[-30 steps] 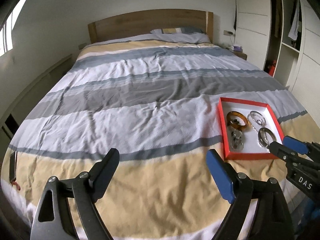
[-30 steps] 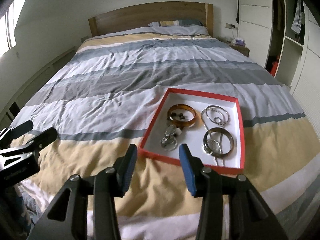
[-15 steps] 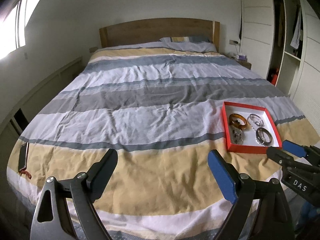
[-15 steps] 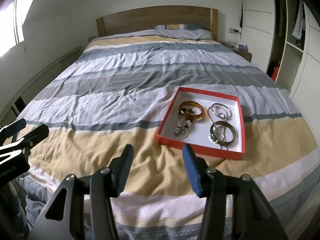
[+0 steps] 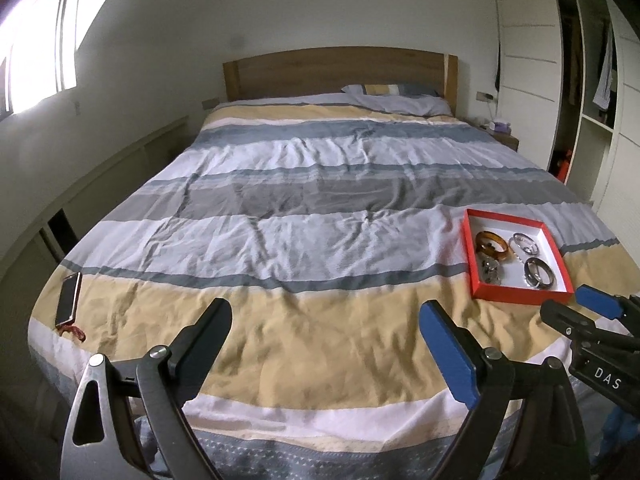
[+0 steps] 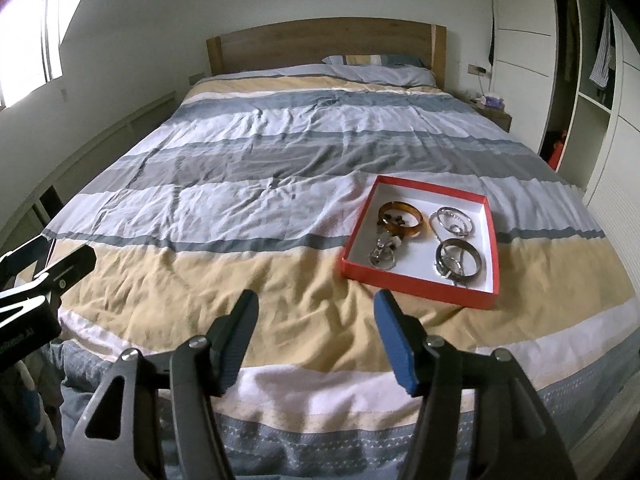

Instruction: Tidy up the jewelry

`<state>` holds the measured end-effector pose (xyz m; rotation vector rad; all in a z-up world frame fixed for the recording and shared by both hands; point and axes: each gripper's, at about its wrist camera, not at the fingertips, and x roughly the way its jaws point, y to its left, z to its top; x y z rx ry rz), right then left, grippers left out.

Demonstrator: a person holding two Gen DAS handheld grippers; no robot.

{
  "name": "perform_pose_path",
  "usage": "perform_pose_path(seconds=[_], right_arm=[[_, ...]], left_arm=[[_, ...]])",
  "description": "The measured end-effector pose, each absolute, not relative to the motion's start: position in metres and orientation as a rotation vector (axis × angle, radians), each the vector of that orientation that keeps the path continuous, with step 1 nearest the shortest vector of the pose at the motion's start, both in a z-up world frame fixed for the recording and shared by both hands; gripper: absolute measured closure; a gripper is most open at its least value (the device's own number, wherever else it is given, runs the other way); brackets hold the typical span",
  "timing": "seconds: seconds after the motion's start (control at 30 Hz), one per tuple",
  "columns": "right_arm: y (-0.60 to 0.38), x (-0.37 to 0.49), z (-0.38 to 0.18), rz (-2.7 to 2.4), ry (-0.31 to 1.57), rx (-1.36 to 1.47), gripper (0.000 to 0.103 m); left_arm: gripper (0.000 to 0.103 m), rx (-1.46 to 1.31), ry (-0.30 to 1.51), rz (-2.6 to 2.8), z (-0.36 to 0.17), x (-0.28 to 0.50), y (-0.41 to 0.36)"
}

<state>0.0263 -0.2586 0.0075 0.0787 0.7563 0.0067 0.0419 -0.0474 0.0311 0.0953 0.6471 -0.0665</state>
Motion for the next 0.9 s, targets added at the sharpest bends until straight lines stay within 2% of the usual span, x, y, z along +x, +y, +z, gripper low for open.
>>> perform_pose_path(seconds=[0.9], right_arm=[[-0.235, 0.008, 0.011, -0.001, 0.739, 0.025, 0.04]], left_arm=[[0.001, 0.036, 0.646, -0.025, 0.023, 0.029, -0.022]])
